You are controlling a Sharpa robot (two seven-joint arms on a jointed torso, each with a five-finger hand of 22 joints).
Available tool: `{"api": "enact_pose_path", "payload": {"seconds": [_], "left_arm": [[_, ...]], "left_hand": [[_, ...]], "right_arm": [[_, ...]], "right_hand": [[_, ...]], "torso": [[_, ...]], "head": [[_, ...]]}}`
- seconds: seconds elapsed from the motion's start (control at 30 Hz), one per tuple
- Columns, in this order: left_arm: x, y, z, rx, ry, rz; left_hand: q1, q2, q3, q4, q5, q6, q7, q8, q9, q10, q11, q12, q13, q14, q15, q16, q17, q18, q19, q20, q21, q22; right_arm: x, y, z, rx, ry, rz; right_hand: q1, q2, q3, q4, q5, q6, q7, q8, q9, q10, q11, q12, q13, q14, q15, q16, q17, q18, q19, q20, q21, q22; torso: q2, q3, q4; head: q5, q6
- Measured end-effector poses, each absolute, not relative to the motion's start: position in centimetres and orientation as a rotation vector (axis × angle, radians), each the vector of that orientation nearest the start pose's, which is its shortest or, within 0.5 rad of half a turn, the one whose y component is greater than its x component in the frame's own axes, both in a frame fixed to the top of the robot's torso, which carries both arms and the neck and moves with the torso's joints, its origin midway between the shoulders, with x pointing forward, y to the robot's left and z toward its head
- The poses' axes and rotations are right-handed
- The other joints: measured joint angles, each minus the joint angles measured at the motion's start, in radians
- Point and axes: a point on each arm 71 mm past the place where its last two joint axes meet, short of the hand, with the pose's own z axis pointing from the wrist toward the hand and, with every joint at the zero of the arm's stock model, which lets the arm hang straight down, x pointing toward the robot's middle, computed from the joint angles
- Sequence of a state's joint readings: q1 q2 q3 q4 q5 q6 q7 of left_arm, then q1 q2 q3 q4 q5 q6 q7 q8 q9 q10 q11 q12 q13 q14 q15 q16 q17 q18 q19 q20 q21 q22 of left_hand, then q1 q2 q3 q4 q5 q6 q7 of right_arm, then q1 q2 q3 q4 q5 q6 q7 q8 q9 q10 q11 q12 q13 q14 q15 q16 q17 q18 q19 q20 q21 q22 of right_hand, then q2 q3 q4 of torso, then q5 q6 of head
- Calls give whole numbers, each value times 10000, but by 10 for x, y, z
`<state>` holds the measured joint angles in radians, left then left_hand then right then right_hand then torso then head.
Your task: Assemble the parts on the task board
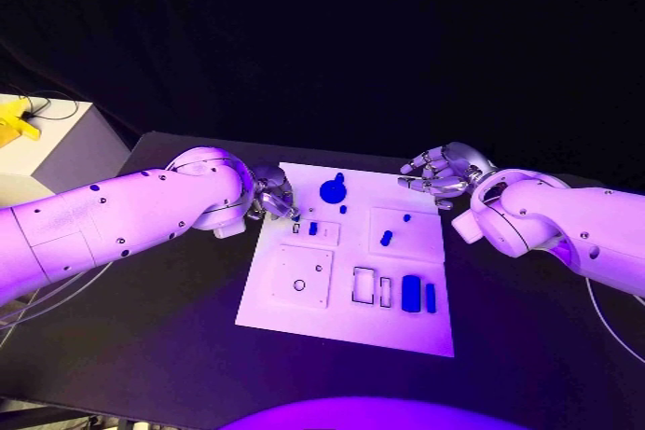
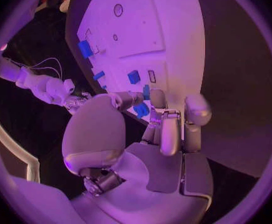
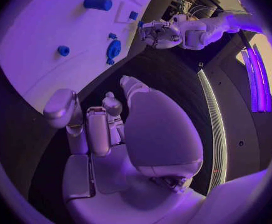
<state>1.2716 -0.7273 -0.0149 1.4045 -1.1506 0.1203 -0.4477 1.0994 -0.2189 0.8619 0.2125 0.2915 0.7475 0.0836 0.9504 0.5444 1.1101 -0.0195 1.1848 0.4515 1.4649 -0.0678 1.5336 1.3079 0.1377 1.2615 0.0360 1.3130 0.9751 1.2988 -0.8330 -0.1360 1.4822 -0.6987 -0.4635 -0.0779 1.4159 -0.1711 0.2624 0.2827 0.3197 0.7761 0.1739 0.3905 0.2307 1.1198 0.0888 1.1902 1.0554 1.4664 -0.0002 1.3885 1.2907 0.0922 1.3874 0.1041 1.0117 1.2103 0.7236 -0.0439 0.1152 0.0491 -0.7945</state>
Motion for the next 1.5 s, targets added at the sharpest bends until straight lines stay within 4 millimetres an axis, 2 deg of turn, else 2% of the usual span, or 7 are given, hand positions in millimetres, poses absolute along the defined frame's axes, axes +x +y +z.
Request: {"api": "enact_pose_path", "payload": {"seconds": [0.63, 1.5], "left_arm": [[509, 186, -196, -726, 21888, -4040], [505, 187, -198, -395, 22020, -3820]], "left_hand": [[-96, -95, 1, -1, 6, 1, -2, 172, 2, 6, 7, 0, -40, 37, -36, 0, -2, 1, -1, 0, -2, -3], [-102, -23, 1, -1, -5, 3, -6, 170, 41, 18, 22, 0, -49, 37, -35, -1, -3, 2, -2, 1, -4, -5]], "right_arm": [[504, -225, -179, 6129, 16993, 8660], [503, -227, -179, 6153, 16989, 8634]], "right_hand": [[0, 0, 0, 0, 0, 0, 0, 0, 0, 0, 0, 0, 1, 0, 0, 0, 0, 0, 0, 0, 0, 0], [0, 0, 27, 27, -1, 1, -1, 0, 0, 0, 0, 0, -7, 0, 0, 0, 22, 0, 0, 0, 0, 0]], "torso": [[18, 5, -17], [12, 14, -17]], "head": [[29, -92], [57, -148]]}}
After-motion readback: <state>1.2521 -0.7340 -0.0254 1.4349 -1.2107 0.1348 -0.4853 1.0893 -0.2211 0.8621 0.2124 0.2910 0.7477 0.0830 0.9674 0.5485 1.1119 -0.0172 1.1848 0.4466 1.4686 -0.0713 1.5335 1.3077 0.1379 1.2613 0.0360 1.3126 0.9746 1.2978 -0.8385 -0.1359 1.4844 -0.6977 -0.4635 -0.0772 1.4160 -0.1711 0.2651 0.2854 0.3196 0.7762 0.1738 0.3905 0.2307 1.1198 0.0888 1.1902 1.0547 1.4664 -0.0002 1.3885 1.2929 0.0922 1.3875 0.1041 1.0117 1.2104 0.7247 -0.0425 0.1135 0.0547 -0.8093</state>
